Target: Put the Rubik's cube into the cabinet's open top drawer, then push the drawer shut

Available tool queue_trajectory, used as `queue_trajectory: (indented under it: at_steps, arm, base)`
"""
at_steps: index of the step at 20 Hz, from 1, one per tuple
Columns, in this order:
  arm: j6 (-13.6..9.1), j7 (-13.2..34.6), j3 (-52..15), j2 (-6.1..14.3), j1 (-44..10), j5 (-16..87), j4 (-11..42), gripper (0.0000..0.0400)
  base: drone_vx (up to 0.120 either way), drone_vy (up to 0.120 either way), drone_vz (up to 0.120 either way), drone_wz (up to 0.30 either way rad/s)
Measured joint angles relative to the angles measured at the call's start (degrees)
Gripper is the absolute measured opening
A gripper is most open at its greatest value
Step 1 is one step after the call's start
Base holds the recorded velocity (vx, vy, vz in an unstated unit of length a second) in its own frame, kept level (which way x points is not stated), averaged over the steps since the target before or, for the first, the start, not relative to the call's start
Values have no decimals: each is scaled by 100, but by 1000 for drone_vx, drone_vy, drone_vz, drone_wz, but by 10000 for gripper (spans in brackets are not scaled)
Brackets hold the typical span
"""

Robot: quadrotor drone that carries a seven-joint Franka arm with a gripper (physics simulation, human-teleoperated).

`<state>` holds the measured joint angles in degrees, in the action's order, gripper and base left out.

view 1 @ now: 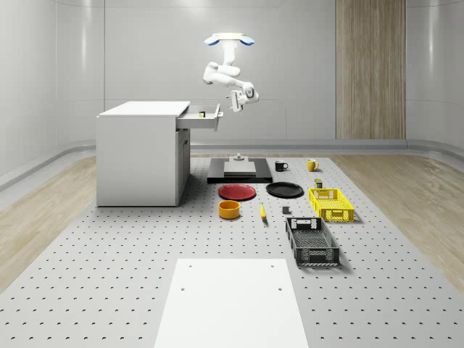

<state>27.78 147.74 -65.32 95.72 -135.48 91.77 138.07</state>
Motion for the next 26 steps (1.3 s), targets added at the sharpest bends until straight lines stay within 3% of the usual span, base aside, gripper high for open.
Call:
queue_trajectory:
  at_steps: [3,12,19,20,21,23,26]
  arm:
    - [-169,123,108,-37,-229,-117,-175,400]
    - [-376,254,225,-103,-455,-226,-363,400]
    - [-428,276,241,-129,-482,-234,-394,400]
    - [-432,277,242,-132,-483,-234,-396,377]
    - [-436,278,242,-135,-483,-233,-397,317]
    - [-443,280,243,-140,-484,-232,-400,233]
    - [-451,282,243,-146,-484,-230,-402,166]
  base:
    - [0,107,-120,0]
    - [0,0,-84,0]
    - [0,-120,-40,0]
    - [0,-120,0,0]
    - [0,-120,0,0]
    - [0,-120,0,0]
    - [0,-120,0,0]
